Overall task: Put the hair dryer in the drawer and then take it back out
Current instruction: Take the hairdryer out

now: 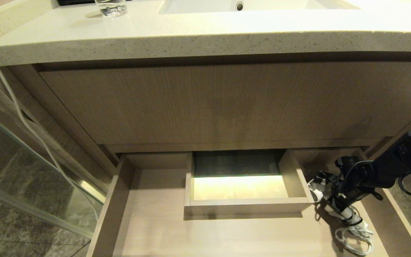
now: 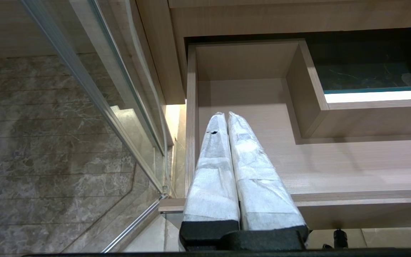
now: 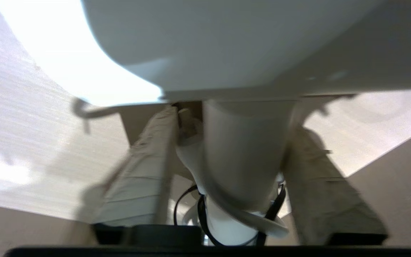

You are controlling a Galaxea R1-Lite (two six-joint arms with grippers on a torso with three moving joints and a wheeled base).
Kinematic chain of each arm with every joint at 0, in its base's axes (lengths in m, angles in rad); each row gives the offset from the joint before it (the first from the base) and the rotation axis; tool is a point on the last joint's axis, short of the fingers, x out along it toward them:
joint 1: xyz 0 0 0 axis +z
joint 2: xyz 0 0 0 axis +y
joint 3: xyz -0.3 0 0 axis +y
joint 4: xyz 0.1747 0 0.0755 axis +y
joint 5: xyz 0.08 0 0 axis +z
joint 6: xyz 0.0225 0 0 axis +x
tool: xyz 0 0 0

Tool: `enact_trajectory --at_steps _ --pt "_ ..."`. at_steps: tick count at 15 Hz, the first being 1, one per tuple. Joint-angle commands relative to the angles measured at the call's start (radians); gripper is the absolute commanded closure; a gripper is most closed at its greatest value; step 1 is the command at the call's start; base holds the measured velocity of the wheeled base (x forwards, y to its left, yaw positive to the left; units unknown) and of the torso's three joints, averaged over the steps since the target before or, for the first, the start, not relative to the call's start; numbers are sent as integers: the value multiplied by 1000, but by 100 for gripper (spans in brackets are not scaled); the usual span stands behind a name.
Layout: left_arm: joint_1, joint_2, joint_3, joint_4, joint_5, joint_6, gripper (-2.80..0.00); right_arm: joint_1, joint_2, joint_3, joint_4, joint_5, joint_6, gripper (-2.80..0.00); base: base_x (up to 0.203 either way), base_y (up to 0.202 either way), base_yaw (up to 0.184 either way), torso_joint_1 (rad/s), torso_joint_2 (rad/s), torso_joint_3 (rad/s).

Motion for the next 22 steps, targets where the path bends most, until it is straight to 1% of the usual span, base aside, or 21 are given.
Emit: enact_trajectory --at_steps 1,5,9,14,16,18,22 --pt "0 0 0 0 0 0 0 0 -30 9 4 3 -9 0 0 0 0 0 0 0" --pt "0 0 0 0 0 0 0 -11 -127 51 15 8 -16 0 0 0 0 0 0 0" --pt "0 0 0 0 0 0 0 -25 -193 86 15 5 -82 0 0 0 0 0 0 0" --pt "0 0 0 0 0 0 0 -33 -250 115 15 7 -97 0 0 0 0 0 0 0" --pt "0 0 0 0 0 0 0 -47 -276 118 15 6 -124 0 0 0 0 0 0 0" --pt "0 0 0 0 1 0 0 -63 -318 151 16 5 -152 0 0 0 0 0 0 0" --pt "0 0 0 -1 0 0 0 -91 -401 197 16 6 -175 0 0 0 0 0 0 0"
